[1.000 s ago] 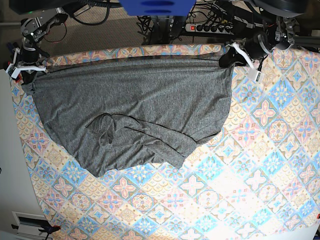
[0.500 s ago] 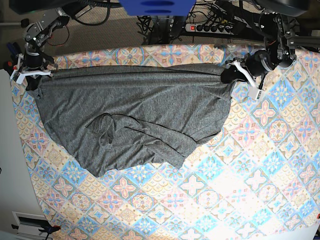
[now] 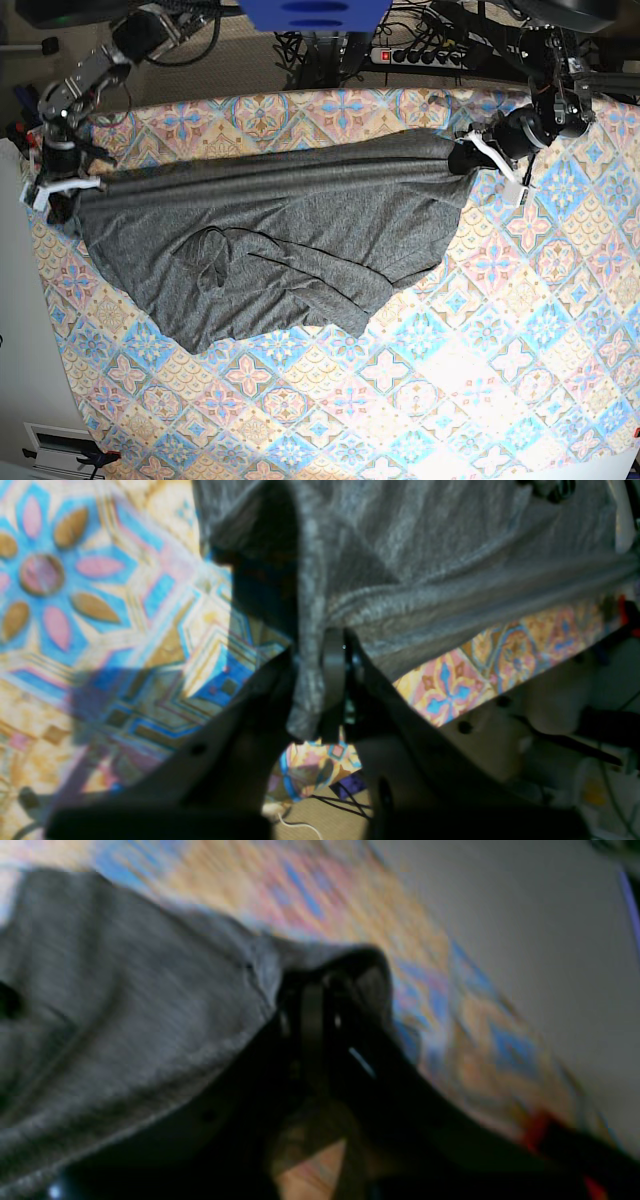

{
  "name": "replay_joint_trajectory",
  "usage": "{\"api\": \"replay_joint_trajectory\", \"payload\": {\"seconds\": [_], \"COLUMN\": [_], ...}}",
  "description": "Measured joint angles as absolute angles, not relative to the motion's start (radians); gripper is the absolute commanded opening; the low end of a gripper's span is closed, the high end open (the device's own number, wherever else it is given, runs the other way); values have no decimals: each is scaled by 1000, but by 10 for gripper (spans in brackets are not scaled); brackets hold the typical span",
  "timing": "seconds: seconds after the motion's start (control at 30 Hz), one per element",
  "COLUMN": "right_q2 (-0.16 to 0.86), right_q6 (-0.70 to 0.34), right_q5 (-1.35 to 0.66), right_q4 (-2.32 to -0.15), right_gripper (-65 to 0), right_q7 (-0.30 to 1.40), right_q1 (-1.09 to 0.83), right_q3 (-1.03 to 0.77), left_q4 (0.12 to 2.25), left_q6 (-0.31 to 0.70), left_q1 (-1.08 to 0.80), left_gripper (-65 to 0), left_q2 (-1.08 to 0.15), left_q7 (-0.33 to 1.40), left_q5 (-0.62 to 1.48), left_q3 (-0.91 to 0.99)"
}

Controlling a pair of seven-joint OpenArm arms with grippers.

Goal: Layout the t-shirt on the table in an organized manner, then fold the t-shirt properly
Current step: 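Drag the held shirt edge across the cloth with both grippers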

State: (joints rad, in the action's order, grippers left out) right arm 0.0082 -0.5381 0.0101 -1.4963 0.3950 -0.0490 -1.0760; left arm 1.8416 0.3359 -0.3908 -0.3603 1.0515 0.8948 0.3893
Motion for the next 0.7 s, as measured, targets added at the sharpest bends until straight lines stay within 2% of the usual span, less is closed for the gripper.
{"api": "replay_joint_trajectory", "payload": {"seconds": [0.53, 0.7], "right_q2": [2, 4], "right_q6": [-533, -539], "right_q5": [31, 27], "right_q4": [-1516, -1551], "right_gripper": [-650, -650], "right_q7": [402, 266], "right_q1": [-64, -67], "right_q3": [-1081, -1081], "left_q4": [1901, 1998], "left_q6": [334, 340], "left_q1": [-418, -480], "left_gripper": [-650, -650], "left_q2": [-361, -363], "left_q7": [1051, 1056], "left_q5": [885, 812], "left_q3": [389, 388]}}
